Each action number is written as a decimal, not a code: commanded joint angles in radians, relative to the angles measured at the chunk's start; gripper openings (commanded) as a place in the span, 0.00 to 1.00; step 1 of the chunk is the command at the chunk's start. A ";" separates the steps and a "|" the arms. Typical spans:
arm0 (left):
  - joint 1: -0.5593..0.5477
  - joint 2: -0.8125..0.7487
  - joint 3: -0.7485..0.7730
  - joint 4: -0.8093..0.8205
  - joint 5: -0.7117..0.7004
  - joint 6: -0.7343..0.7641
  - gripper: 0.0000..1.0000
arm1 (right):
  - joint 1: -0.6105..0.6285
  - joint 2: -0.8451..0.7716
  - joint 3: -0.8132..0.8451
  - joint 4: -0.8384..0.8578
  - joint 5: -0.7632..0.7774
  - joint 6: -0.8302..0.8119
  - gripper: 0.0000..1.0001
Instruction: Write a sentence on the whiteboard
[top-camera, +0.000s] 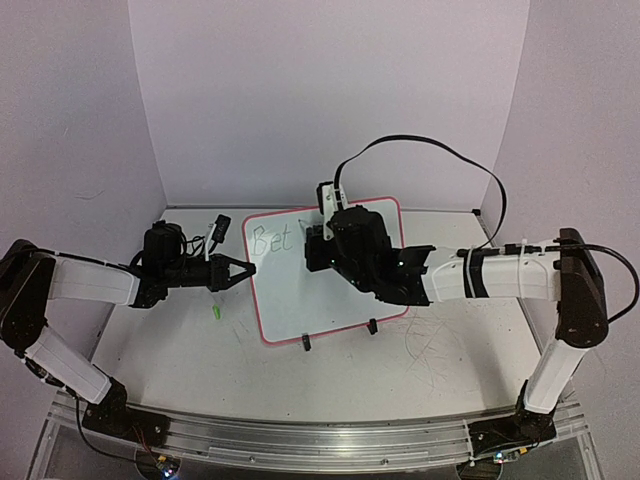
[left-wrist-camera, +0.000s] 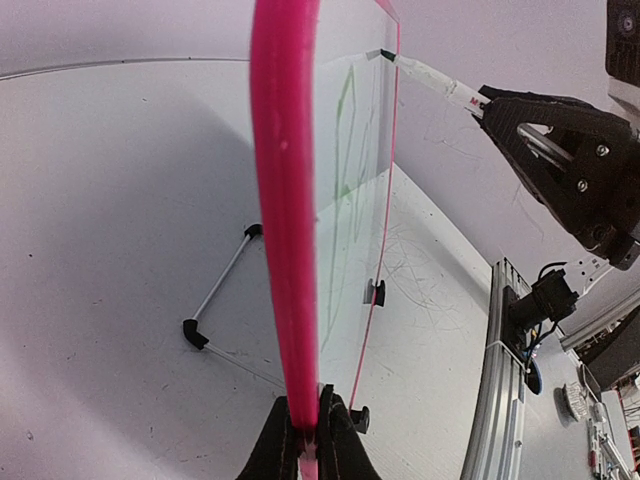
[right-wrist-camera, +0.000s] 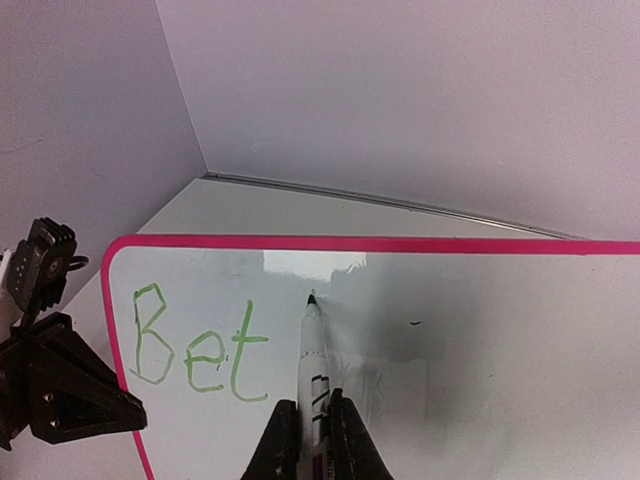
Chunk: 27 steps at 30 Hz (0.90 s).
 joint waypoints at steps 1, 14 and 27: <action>-0.005 -0.019 0.034 -0.022 -0.043 0.050 0.00 | 0.004 0.013 0.030 -0.020 0.013 0.021 0.00; -0.005 -0.019 0.038 -0.023 -0.041 0.050 0.00 | 0.020 0.002 -0.006 -0.050 0.007 0.057 0.00; -0.007 -0.016 0.041 -0.025 -0.040 0.050 0.00 | 0.038 -0.010 -0.047 -0.065 0.007 0.091 0.00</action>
